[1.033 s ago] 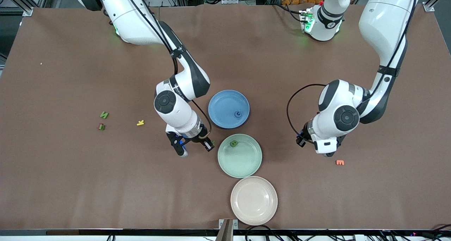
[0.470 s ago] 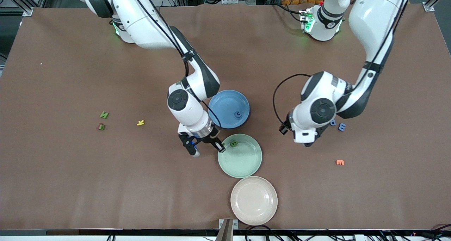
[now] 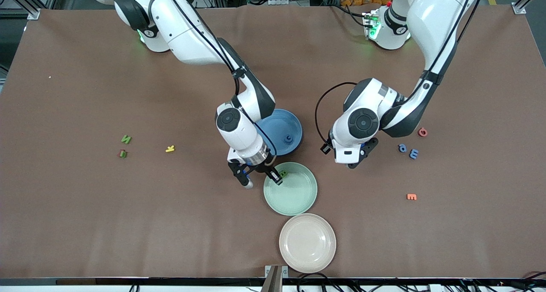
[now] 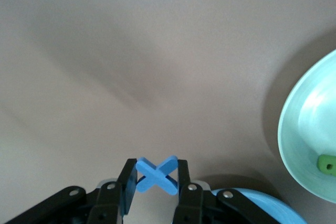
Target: Sort letters by color into matching plates
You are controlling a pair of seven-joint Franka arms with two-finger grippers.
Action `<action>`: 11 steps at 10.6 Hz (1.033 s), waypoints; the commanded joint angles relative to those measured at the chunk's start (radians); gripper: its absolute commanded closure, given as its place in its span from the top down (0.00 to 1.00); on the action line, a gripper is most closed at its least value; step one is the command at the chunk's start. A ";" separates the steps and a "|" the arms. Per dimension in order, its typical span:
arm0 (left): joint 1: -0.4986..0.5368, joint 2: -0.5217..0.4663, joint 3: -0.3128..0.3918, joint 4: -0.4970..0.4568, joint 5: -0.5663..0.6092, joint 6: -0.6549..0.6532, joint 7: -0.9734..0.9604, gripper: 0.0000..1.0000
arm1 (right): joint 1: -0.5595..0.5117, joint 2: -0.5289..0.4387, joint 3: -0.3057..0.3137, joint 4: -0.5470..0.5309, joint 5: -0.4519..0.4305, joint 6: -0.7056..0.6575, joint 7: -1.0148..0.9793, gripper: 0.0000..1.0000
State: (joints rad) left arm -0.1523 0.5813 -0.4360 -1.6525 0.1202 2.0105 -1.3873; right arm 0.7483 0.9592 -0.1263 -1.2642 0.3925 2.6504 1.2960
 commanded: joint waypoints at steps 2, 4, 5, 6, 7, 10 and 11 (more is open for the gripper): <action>-0.010 -0.006 -0.050 -0.027 -0.045 -0.016 -0.035 0.00 | 0.017 0.041 -0.007 0.043 0.022 0.011 0.017 0.00; -0.032 -0.005 -0.075 -0.032 -0.050 -0.016 -0.083 0.00 | 0.023 0.044 -0.007 0.048 0.023 0.010 0.022 0.30; -0.050 -0.005 -0.076 -0.032 -0.054 -0.015 -0.102 0.00 | 0.032 0.043 -0.007 0.046 0.020 0.008 0.020 0.41; -0.081 -0.003 -0.076 -0.033 -0.069 -0.015 -0.113 0.00 | 0.037 0.033 -0.007 0.046 0.017 -0.006 0.017 0.43; -0.101 0.014 -0.076 -0.032 -0.071 -0.016 -0.116 0.00 | 0.034 0.021 -0.007 0.045 0.017 -0.022 0.016 0.49; -0.159 0.040 -0.075 -0.024 -0.071 0.008 -0.145 0.00 | 0.025 -0.020 -0.015 0.036 -0.017 -0.104 0.006 0.65; -0.173 0.041 -0.075 -0.024 -0.073 0.023 -0.154 0.00 | 0.013 -0.049 -0.022 0.042 -0.030 -0.216 -0.006 0.64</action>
State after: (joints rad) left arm -0.2965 0.6148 -0.5137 -1.6866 0.0692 2.0118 -1.5144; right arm 0.7797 0.9712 -0.1359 -1.2269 0.3889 2.5931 1.3039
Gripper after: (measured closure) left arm 0.643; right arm 0.352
